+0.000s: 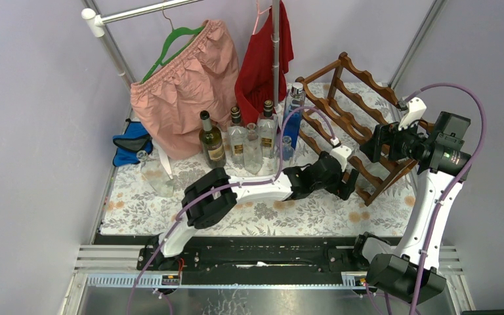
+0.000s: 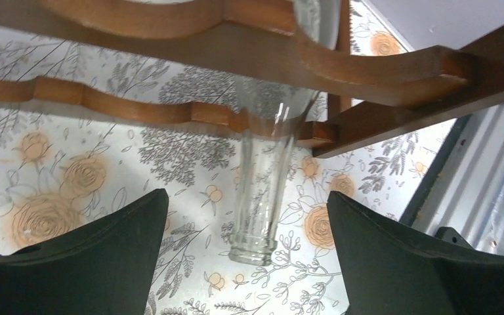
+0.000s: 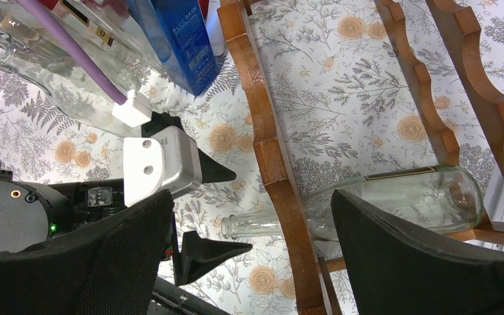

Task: Put the wine bottle on the wine rack
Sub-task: Adjust the wine bottle in the wine rack.

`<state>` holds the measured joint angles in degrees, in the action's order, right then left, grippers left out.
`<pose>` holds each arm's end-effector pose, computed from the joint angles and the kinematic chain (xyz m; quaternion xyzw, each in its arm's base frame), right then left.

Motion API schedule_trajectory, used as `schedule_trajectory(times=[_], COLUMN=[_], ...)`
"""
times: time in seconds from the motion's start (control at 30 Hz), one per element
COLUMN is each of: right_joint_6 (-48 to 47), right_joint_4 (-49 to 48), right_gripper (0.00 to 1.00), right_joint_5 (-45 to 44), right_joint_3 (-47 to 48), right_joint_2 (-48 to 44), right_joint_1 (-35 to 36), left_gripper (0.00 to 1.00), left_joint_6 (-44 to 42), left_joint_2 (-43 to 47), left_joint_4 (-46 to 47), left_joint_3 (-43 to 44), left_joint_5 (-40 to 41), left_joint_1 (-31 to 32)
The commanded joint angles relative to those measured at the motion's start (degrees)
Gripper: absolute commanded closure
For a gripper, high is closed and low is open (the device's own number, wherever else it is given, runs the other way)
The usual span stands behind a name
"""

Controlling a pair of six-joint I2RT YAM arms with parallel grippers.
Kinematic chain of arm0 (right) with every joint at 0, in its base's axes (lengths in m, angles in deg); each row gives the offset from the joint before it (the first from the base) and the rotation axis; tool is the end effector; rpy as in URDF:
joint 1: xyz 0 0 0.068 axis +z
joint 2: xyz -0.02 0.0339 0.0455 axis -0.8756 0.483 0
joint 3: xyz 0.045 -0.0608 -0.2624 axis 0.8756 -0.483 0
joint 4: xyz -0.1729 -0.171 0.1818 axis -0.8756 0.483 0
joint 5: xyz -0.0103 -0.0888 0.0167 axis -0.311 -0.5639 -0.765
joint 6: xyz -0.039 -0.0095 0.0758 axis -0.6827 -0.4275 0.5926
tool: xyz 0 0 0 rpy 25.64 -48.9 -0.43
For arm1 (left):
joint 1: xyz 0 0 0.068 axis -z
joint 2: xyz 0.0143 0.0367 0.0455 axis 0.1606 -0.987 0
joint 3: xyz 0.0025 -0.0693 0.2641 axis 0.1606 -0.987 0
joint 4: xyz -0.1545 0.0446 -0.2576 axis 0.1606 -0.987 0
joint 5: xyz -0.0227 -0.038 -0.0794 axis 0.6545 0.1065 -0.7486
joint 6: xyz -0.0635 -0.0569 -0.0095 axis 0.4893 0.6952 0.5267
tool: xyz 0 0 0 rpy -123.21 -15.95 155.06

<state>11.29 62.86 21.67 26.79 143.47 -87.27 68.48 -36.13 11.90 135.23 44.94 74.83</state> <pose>0.2521 -0.0645 0.3884 -0.1725 0.8348 0.1289 0.5066 0.2481 -0.5224 0.1605 0.2594 0.8132 -0.3309 0.4024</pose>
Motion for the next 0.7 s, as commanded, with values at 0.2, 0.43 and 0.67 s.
schedule_trajectory(times=[0.2,0.43,0.67], right_joint_6=[-1.3,-1.4,-1.5], right_joint_4=[-0.1,0.4,0.9], right_gripper=[0.02,0.02,0.02], right_joint_5=[1.9,1.9,2.2], right_joint_3=[1.7,2.3,2.7], right_joint_2=[-1.3,-2.0,-1.9], right_joint_1=[0.1,0.1,0.1], left_gripper=[0.20,0.21,0.36], left_joint_6=[-3.2,-5.9,-5.1], left_joint_2=[-5.6,-8.3,-9.4], left_joint_4=[-9.8,-11.2,-8.0], left_joint_3=[10.1,11.0,11.3], left_joint_5=[-5.2,-3.4,-5.9], left_joint_1=[0.0,0.8,1.2])
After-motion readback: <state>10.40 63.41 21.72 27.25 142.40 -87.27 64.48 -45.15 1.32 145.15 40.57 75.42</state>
